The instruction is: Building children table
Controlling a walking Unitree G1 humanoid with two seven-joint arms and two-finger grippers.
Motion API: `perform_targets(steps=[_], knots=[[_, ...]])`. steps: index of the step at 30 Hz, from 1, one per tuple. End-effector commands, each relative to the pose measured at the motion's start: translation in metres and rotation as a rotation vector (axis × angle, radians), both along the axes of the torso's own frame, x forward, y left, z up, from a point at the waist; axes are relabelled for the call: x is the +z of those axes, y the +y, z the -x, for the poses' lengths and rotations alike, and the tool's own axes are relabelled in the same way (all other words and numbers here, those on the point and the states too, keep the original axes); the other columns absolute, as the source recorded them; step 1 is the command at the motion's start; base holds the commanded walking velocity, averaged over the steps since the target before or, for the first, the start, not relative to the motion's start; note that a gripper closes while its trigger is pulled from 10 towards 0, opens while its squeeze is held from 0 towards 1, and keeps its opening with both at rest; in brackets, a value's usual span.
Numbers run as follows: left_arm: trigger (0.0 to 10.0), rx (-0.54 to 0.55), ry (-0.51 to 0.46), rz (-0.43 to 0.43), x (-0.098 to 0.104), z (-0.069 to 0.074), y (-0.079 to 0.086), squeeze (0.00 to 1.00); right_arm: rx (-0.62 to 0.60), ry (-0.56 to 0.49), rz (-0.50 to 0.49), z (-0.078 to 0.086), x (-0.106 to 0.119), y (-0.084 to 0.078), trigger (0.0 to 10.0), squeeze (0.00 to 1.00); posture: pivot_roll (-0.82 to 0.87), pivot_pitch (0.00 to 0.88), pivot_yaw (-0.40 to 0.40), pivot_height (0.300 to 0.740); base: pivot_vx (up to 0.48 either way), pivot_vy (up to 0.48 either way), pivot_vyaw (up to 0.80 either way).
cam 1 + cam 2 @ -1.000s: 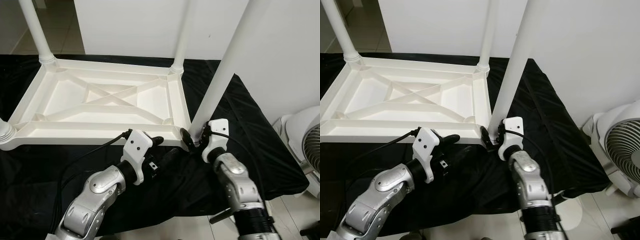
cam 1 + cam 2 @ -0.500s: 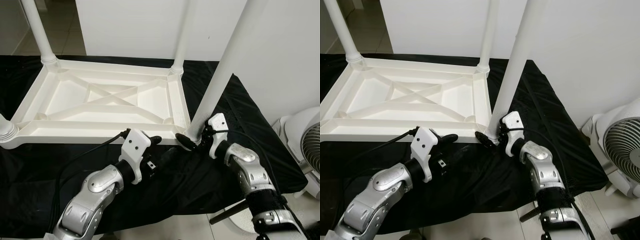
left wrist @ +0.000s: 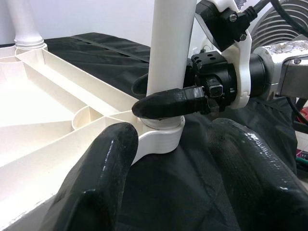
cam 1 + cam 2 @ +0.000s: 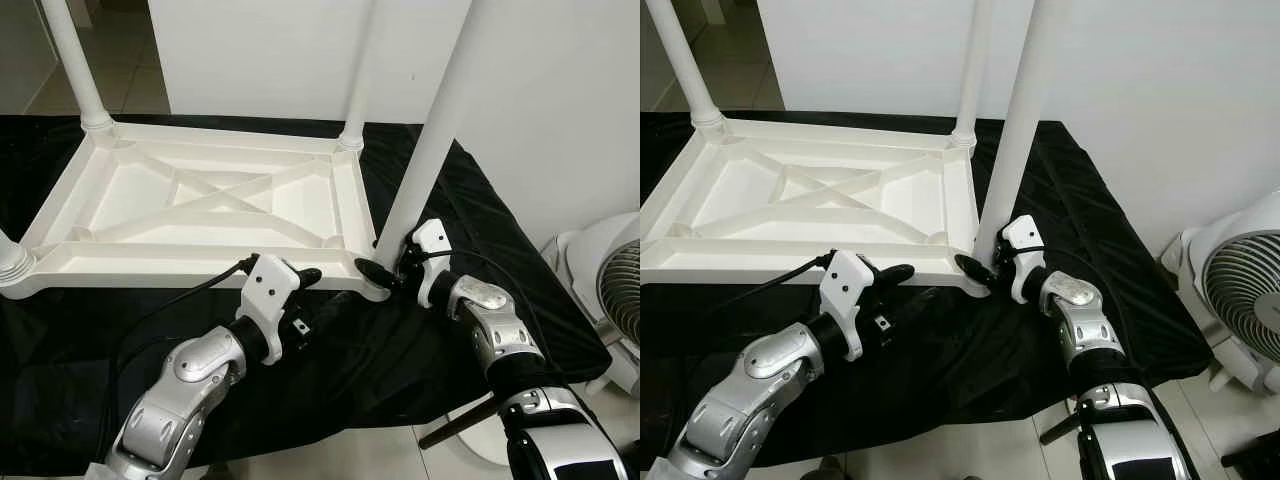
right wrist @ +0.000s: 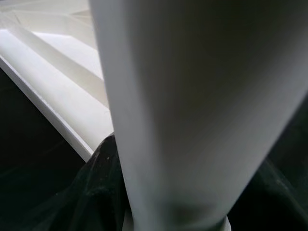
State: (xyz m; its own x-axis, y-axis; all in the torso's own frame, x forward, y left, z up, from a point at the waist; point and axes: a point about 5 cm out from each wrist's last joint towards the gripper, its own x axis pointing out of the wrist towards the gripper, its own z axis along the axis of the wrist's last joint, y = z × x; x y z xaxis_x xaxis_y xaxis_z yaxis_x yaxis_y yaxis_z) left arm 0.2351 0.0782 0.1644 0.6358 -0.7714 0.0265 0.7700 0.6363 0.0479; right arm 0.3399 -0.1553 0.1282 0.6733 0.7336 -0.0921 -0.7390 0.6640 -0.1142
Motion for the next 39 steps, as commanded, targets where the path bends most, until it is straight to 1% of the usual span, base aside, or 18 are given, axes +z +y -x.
perform_targets(steps=[1, 6, 9, 11, 12, 13, 17, 18, 19, 21, 24, 25, 30, 32, 34, 37, 38, 39], knots=[[10.0, -0.006, 0.0, -0.002, -0.001, 0.0, -0.001, 0.0, 0.016, 0.048, 0.026, 0.004, -0.013, -0.002, 0.0, 0.0, 0.18, 0.038, -0.063, 0.74, 0.0, 0.0, 0.0], [10.0, -0.011, 0.002, 0.0, -0.001, 0.0, -0.003, 0.0, -0.058, 0.03, 0.014, 0.005, -0.013, -0.008, 0.0, 0.0, 0.17, 0.041, -0.069, 0.74, 0.0, 0.0, 0.0], [10.0, -0.014, 0.003, 0.007, -0.002, 0.001, -0.004, 0.0, -0.212, 0.004, 0.003, 0.004, -0.014, -0.018, 0.0, 0.0, 0.16, 0.041, -0.076, 0.74, 0.0, 0.0, 0.0], [10.0, -0.014, 0.003, 0.007, -0.002, 0.001, -0.004, 0.0, -0.212, 0.004, 0.003, 0.004, -0.014, -0.018, 0.0, 0.0, 0.16, 0.041, -0.076, 0.74, 0.0, 0.0, 0.0], [10.0, -0.016, 0.006, 0.009, -0.002, 0.002, -0.005, 0.0, -0.28, 0.004, 0.005, 0.004, -0.015, -0.021, 0.0, 0.0, 0.16, 0.042, -0.08, 0.74, 0.0, 0.0, 0.0], [10.0, -0.016, 0.006, 0.009, -0.002, 0.002, -0.005, 0.0, -0.28, 0.004, 0.005, 0.004, -0.015, -0.021, 0.0, 0.0, 0.16, 0.042, -0.08, 0.74, 0.0, 0.0, 0.0], [10.0, -0.024, 0.018, 0.011, -0.005, 0.006, -0.007, 0.0, -0.541, -0.016, -0.109, 0.013, -0.016, -0.026, 0.0, 0.0, 0.16, 0.04, -0.085, 0.74, 0.0, 0.0, 0.0], [10.0, -0.024, 0.018, 0.011, -0.005, 0.006, -0.007, 0.0, -0.541, -0.016, -0.109, 0.013, -0.016, -0.026, 0.0, 0.0, 0.16, 0.04, -0.085, 0.74, 0.0, 0.0, 0.0], [10.0, -0.024, 0.018, 0.011, -0.005, 0.006, -0.007, 0.0, -0.581, -0.008, -0.121, 0.015, -0.017, -0.028, 0.0, 0.0, 0.16, 0.04, -0.085, 0.74, 0.0, 0.0, 0.0], [10.0, -0.024, 0.021, 0.01, -0.006, 0.007, -0.006, 0.0, -0.725, -0.004, -0.122, 0.02, -0.02, -0.029, 0.0, 0.0, 0.16, 0.039, -0.086, 0.74, 0.0, 0.0, 0.0], [10.0, -0.025, 0.025, 0.01, -0.006, 0.007, -0.005, 0.0, -0.864, -0.003, -0.064, 0.028, -0.026, -0.022, 0.0, 0.0, 0.15, 0.036, -0.085, 0.74, 0.0, 0.0, 0.0], [10.0, -0.025, 0.025, 0.01, -0.006, 0.007, -0.005, 0.0, -0.864, -0.003, -0.064, 0.028, -0.026, -0.022, 0.0, 0.0, 0.15, 0.036, -0.085, 0.74, 0.0, 0.0, 0.0], [10.0, -0.03, 0.025, 0.011, -0.007, 0.007, -0.007, 0.0, -0.967, -0.008, -0.075, 0.037, -0.027, -0.008, 0.0, 0.0, 0.15, 0.029, -0.089, 0.74, 0.0, 0.0, 0.0], [10.0, -0.033, 0.025, 0.013, -0.007, 0.008, -0.008, 0.0, -0.985, 0.014, -0.083, 0.042, -0.028, 0.005, 0.0, 0.0, 0.15, 0.025, -0.09, 0.74, 0.0, 0.0, 0.0], [10.0, -0.034, 0.025, 0.014, -0.007, 0.008, -0.008, 0.0, -0.983, 0.021, -0.085, 0.043, -0.028, 0.009, 0.0, 0.0, 0.15, 0.025, -0.09, 0.74, 0.0, 0.0, 0.0], [10.0, -0.035, 0.025, 0.014, -0.008, 0.008, -0.008, 0.0, -0.955, 0.032, -0.127, 0.044, -0.026, 0.014, 0.0, 0.0, 0.15, 0.02, -0.092, 0.74, 0.0, 0.0, 0.0], [10.0, -0.034, 0.024, 0.014, -0.008, 0.007, -0.008, 0.0, -0.948, 0.033, -0.143, 0.044, -0.024, 0.015, 4.0, 0.0, 0.15, 0.02, -0.092, 0.74, 0.0, 0.0, 0.0], [10.0, -0.034, 0.024, 0.013, -0.008, 0.007, -0.008, 0.0, -0.941, 0.03, -0.164, 0.043, -0.021, 0.013, 10.0, 1.0, 0.15, 0.018, -0.093, 0.74, 0.0, 0.0, 0.0]])
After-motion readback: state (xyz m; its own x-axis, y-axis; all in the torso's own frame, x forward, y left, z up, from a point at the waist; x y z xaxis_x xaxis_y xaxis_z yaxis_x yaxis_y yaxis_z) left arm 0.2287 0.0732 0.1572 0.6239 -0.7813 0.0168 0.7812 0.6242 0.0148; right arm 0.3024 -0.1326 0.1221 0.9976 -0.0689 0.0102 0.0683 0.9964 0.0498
